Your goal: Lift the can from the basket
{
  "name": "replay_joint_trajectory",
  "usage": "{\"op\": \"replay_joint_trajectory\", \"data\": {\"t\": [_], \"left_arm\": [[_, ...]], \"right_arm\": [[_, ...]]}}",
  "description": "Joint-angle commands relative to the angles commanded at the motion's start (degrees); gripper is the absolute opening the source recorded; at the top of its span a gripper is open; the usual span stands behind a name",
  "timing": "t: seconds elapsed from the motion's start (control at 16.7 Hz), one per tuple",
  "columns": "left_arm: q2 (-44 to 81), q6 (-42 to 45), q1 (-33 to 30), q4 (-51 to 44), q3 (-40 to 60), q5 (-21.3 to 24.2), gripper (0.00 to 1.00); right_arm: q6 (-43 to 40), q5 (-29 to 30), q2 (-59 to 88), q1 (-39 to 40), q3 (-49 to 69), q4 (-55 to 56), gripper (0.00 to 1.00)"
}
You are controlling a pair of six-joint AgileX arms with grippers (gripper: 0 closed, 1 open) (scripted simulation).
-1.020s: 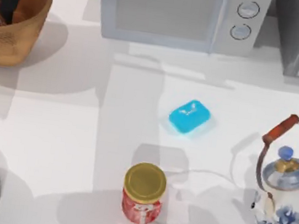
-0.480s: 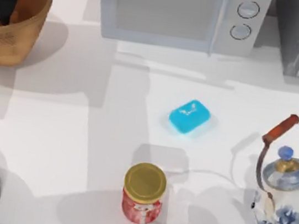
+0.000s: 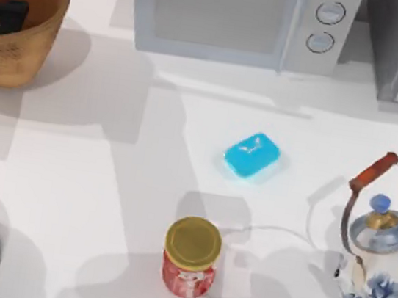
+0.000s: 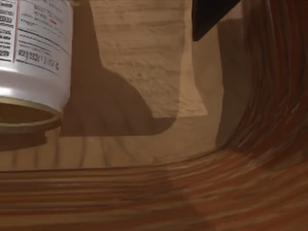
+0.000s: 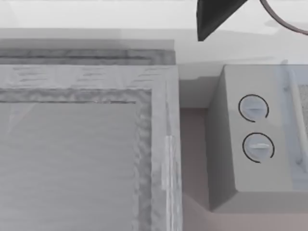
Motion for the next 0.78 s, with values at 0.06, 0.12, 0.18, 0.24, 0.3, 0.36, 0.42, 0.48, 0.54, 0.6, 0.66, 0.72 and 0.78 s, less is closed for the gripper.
{"op": "replay_joint_trajectory", "data": {"t": [0.06, 0.12, 0.18, 0.24, 0.3, 0.36, 0.42, 0.48, 0.54, 0.6, 0.66, 0.72, 0.78], "left_arm": [[-0.5, -0.5, -0.3, -0.3, 0.0, -0.1, 1.0], [-0.9, -1.0, -0.8, -1.1, 0.3, -0.1, 1.0], [-1.2, -1.5, -1.3, -2.2, 1.0, -0.2, 1.0], [-1.4, -1.9, -1.8, -3.2, 1.8, -0.2, 1.0], [-1.4, -2.2, -2.1, -3.8, 2.4, -0.3, 1.0], [-1.4, -2.2, -2.1, -3.9, 2.5, -0.3, 1.0], [-1.4, -2.2, -2.1, -3.9, 2.5, -0.3, 1.0], [-1.4, -2.2, -2.1, -3.9, 2.5, -0.3, 1.0], [-1.4, -2.2, -2.1, -3.9, 2.5, -0.3, 1.0], [-1.4, -2.2, -2.1, -3.9, 2.5, -0.3, 0.92], [-1.4, -2.2, -2.1, -3.9, 2.5, -0.3, 0.85], [-1.4, -2.2, -2.1, -3.9, 2.5, -0.3, 0.77], [-1.4, -2.2, -2.1, -3.9, 2.5, -0.3, 0.7]], "right_arm": [[0.0, 0.0, 0.0, 0.0, 0.0, 0.0, 1.0], [0.0, 0.0, 0.0, 0.0, 0.0, 0.0, 1.0], [0.0, 0.0, 0.0, 0.0, 0.0, 0.0, 1.0], [0.0, 0.0, 0.0, 0.0, 0.0, 0.0, 1.0], [0.0, 0.0, 0.0, 0.0, 0.0, 0.0, 1.0], [0.0, 0.0, 0.0, 0.0, 0.0, 0.0, 1.0], [0.0, 0.0, 0.0, 0.0, 0.0, 0.0, 1.0], [0.0, 0.0, 0.0, 0.0, 0.0, 0.0, 1.0], [0.0, 0.0, 0.0, 0.0, 0.0, 0.0, 1.0], [0.0, 0.0, 0.0, 0.0, 0.0, 0.0, 1.0], [0.0, 0.0, 0.0, 0.0, 0.0, 0.0, 1.0], [0.0, 0.0, 0.0, 0.0, 0.0, 0.0, 1.0], [0.0, 0.0, 0.0, 0.0, 0.0, 0.0, 1.0]]}}
